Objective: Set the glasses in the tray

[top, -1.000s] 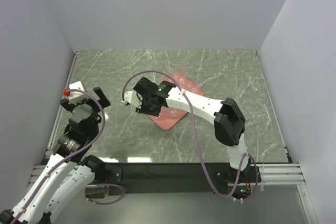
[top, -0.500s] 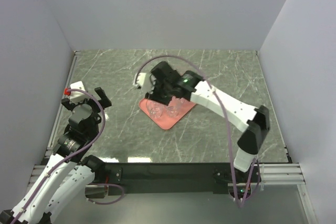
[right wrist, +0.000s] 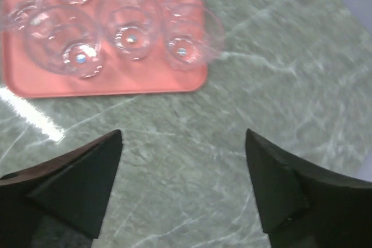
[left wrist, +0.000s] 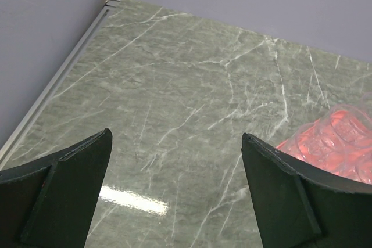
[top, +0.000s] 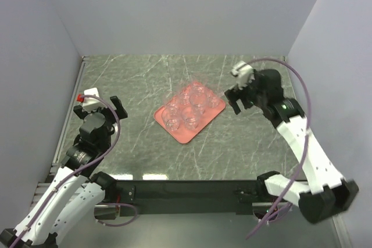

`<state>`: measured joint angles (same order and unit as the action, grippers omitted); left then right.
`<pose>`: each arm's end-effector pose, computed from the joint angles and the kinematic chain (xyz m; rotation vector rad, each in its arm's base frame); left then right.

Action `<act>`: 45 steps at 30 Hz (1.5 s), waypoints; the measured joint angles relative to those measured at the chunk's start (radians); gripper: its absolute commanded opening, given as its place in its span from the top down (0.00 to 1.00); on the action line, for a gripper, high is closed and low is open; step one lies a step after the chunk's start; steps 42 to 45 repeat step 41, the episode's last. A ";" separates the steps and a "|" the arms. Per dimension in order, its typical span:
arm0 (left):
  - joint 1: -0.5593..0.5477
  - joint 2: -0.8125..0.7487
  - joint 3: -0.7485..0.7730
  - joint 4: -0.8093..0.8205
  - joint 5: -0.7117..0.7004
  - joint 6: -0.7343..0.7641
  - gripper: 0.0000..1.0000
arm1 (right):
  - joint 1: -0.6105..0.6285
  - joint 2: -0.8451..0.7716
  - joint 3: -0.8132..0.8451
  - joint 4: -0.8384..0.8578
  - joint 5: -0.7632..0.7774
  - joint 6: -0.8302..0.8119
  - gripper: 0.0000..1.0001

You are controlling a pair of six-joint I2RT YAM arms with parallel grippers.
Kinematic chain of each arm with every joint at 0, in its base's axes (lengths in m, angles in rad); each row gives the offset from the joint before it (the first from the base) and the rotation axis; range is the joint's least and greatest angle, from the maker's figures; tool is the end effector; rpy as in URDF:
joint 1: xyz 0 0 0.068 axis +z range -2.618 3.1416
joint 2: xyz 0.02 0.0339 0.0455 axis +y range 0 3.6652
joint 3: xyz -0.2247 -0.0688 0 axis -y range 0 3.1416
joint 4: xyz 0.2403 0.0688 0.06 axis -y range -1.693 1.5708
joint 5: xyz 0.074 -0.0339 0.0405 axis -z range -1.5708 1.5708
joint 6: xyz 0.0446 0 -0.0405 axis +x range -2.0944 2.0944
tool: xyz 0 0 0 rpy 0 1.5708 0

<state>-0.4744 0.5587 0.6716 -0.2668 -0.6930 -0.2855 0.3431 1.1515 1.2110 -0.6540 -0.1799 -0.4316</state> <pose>0.1629 -0.0516 0.3027 -0.3448 1.6535 0.0283 0.2445 0.0958 0.3269 -0.9098 1.9568 0.1436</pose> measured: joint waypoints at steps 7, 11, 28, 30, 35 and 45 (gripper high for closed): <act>0.005 0.022 0.000 0.000 0.024 0.000 0.01 | -0.304 -0.265 -0.287 0.176 -0.010 0.167 0.00; 0.005 0.039 0.000 0.000 0.043 0.000 0.01 | -0.445 -0.285 -0.372 0.238 -0.006 0.256 0.00; 0.010 0.075 0.000 0.001 0.068 0.003 0.01 | -0.566 -0.414 -0.497 0.391 0.215 0.533 0.01; 0.011 0.081 0.000 0.001 0.068 0.003 0.01 | -0.568 -0.429 -0.499 0.405 0.255 0.558 0.02; 0.011 0.098 0.000 0.001 0.069 0.003 0.01 | -0.578 -0.435 -0.500 0.433 0.334 0.595 0.02; 0.011 0.114 0.000 0.001 0.069 0.003 0.01 | -0.594 -0.449 -0.518 0.444 0.362 0.599 0.00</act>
